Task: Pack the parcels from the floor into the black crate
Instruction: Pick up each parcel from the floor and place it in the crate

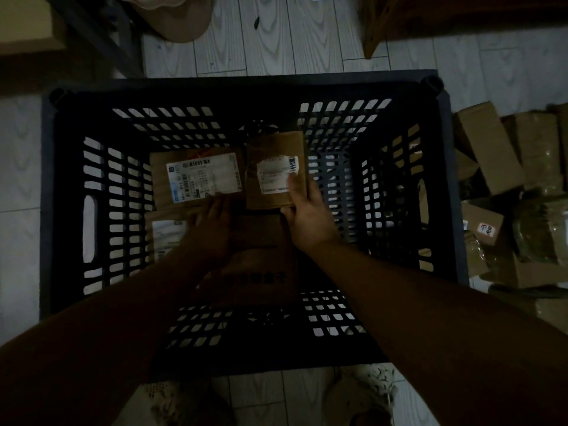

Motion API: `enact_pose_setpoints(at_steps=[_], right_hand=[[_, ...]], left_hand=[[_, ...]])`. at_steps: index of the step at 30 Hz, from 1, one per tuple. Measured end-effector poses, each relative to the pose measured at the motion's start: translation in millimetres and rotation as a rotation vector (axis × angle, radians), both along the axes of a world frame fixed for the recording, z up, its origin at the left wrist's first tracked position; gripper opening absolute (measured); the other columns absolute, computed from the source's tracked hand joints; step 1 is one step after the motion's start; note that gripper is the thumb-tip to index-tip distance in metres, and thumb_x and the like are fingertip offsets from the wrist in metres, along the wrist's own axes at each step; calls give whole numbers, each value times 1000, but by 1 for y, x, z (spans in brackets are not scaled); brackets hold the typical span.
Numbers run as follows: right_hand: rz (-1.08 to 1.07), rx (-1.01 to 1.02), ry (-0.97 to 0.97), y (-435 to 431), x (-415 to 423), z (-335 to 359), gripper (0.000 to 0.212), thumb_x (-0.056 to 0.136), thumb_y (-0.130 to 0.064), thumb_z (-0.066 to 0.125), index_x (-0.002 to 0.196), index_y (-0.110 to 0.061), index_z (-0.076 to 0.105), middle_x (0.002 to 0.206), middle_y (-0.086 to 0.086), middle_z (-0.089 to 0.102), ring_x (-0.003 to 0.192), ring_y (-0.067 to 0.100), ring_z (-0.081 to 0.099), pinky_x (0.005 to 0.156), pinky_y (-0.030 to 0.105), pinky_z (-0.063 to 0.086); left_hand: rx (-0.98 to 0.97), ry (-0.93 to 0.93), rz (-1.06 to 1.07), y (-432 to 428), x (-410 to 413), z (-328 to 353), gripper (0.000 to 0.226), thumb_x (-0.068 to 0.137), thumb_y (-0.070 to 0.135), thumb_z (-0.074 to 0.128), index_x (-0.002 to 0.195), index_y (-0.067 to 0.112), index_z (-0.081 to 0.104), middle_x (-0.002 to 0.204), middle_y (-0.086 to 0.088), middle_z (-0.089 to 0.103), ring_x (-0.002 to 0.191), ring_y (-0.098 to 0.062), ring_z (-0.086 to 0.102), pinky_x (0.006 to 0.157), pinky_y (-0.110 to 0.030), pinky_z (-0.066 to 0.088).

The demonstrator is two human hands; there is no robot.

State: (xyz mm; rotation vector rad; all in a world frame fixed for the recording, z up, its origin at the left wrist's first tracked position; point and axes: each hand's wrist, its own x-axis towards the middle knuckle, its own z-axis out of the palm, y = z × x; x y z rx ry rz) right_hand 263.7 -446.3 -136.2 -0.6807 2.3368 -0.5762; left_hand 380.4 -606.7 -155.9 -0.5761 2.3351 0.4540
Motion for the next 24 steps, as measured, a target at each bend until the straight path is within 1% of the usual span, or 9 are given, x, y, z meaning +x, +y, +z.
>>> enact_pose_setpoints(at_steps=[2, 4, 9, 11, 13, 17, 20, 22, 24], right_hand=[[18, -13, -13, 5, -3, -9, 66, 97, -27, 44, 152, -24, 7, 158, 11, 4, 136, 36, 29, 105, 47, 38], [48, -9, -25, 10, -8, -18, 65, 98, -28, 43, 152, -24, 7, 159, 11, 3, 138, 35, 26, 108, 45, 35], [59, 202, -157, 5, -23, -37, 60, 100, -42, 29, 151, -25, 2, 158, 16, 1, 142, 34, 17, 112, 39, 28], [63, 281, -233, -2, -29, -37, 59, 100, -42, 27, 151, -27, 1, 158, 17, -1, 142, 35, 15, 113, 40, 24], [61, 323, -307, -8, -34, -31, 60, 99, -42, 29, 151, -29, 2, 158, 15, -3, 142, 36, 14, 112, 39, 22], [88, 347, -341, -14, -35, -8, 56, 98, -38, 35, 149, -22, 20, 156, 17, 9, 140, 35, 21, 114, 41, 24], [108, 340, -379, -13, -35, -1, 60, 98, -42, 36, 150, -23, 16, 158, 13, 4, 144, 33, 11, 117, 40, 18], [94, 308, -380, -10, -37, 1, 66, 95, -45, 42, 151, -26, 13, 159, 8, 1, 144, 30, 10, 118, 36, 16], [86, 294, -364, -3, -38, 11, 72, 92, -50, 47, 151, -31, 11, 159, 4, -2, 144, 29, 11, 115, 33, 16]], left_hand=[[-91, -7, 15, -10, 5, -4, 96, 83, 65, 45, 149, 17, -7, 156, -12, -17, 143, -31, -17, 114, -54, -2], [-112, -30, 23, -18, 7, -8, 104, 76, 75, 44, 148, 22, -8, 156, -10, -19, 142, -32, -17, 113, -54, -4], [-61, -54, 55, -21, 8, -18, 108, 70, 78, 47, 147, 28, -11, 155, -6, -23, 142, -31, -19, 113, -57, 1], [-62, -64, 34, -25, 6, -16, 107, 71, 78, 46, 147, 28, -9, 156, -6, -20, 143, -32, -17, 113, -57, 2], [-48, -100, 9, -30, 3, -9, 102, 74, 74, 47, 148, 28, -6, 157, -7, -17, 143, -33, -12, 113, -57, 4], [7, -122, -70, -25, -10, 13, 90, 82, 64, 48, 148, 33, -3, 158, -7, -13, 144, -33, -10, 114, -55, 5], [9, -87, -75, -16, -27, 17, 87, 83, 60, 52, 147, 37, -2, 157, -4, -15, 143, -30, -15, 113, -55, -1], [14, -125, 7, -20, -32, 14, 87, 82, 59, 53, 148, 37, 0, 157, -4, -15, 143, -31, -16, 113, -57, -2], [11, -194, 2, -25, -27, 20, 85, 85, 60, 48, 149, 32, -1, 157, -8, -14, 143, -34, -16, 115, -58, -1]])
